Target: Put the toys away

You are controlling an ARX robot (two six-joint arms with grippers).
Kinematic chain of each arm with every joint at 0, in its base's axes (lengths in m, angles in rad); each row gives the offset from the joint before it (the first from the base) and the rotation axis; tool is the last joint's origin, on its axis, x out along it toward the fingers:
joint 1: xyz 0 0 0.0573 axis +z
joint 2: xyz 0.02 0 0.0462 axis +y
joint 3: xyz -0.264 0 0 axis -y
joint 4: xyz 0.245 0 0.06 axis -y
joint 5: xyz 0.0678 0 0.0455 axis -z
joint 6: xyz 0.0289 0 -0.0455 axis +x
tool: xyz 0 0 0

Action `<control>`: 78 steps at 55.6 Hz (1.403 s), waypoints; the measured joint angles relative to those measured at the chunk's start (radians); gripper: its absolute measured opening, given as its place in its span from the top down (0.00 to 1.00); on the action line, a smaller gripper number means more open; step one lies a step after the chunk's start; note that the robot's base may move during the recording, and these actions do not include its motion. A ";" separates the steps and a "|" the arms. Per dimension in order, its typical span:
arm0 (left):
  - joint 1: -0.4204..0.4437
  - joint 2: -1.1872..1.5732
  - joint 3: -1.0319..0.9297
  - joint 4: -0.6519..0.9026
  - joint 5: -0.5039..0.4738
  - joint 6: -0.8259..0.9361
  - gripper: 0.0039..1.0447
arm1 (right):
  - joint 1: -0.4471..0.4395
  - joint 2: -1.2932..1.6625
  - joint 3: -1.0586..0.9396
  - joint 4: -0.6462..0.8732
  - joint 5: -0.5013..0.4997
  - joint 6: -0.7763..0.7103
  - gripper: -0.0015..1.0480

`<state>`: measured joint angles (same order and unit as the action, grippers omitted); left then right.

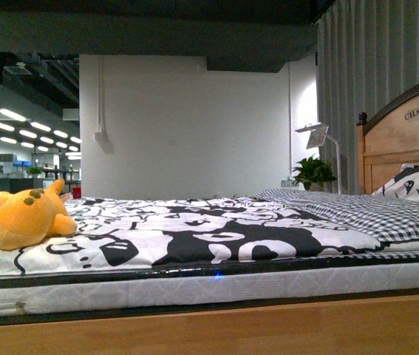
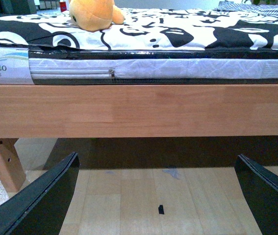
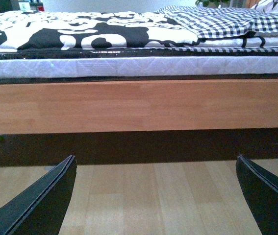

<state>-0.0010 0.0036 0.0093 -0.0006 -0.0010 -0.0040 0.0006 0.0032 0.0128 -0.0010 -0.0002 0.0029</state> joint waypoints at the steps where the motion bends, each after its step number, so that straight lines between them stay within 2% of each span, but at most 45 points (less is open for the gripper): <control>1: 0.000 0.000 0.000 0.000 0.000 0.000 0.06 | 0.000 0.000 0.000 0.000 0.000 0.000 0.06; 78: 0.000 0.000 0.000 0.000 0.000 0.000 0.06 | 0.000 0.002 0.000 0.000 0.000 0.000 0.06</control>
<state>-0.0010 0.0040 0.0093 -0.0006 -0.0006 -0.0040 0.0006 0.0048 0.0128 -0.0010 -0.0002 0.0032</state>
